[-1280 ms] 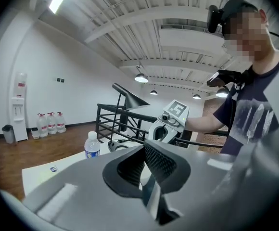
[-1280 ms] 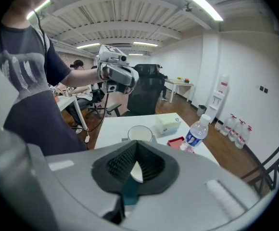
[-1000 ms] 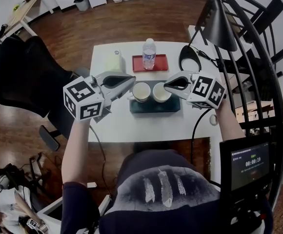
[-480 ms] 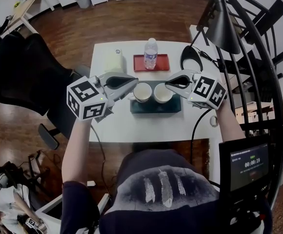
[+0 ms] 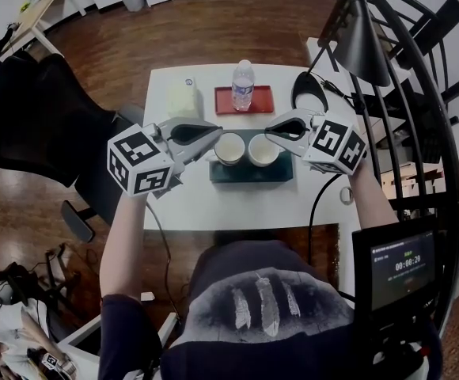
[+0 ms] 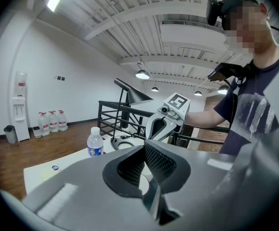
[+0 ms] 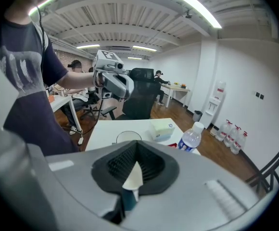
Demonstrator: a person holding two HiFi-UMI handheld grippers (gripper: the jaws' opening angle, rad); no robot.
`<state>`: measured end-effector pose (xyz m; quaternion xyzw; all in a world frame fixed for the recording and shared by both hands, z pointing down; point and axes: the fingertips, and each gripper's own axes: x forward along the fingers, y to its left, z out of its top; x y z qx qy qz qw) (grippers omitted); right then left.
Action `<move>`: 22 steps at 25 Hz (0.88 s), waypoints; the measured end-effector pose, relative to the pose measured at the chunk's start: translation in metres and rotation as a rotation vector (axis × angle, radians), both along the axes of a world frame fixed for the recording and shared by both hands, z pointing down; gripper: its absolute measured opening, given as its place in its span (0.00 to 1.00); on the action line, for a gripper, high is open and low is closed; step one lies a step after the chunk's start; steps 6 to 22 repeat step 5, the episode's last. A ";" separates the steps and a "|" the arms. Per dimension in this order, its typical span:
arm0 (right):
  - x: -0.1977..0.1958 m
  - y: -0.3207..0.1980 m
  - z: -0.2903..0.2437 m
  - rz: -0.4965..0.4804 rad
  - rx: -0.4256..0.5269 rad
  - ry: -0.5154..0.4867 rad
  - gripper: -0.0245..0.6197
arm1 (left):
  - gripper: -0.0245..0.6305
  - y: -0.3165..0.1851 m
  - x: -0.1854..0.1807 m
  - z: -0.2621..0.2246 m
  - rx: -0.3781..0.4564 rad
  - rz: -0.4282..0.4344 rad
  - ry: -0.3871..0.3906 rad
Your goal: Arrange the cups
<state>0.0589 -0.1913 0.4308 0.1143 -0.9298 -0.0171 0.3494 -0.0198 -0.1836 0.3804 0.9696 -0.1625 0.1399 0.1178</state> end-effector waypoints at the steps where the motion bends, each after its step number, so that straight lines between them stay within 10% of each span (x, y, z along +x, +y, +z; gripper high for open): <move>1: -0.001 0.000 0.000 -0.003 -0.001 -0.001 0.04 | 0.06 -0.001 0.000 0.000 0.000 -0.002 0.002; 22: -0.003 -0.002 -0.001 -0.014 -0.004 -0.004 0.04 | 0.06 -0.005 -0.001 0.000 0.000 -0.004 0.004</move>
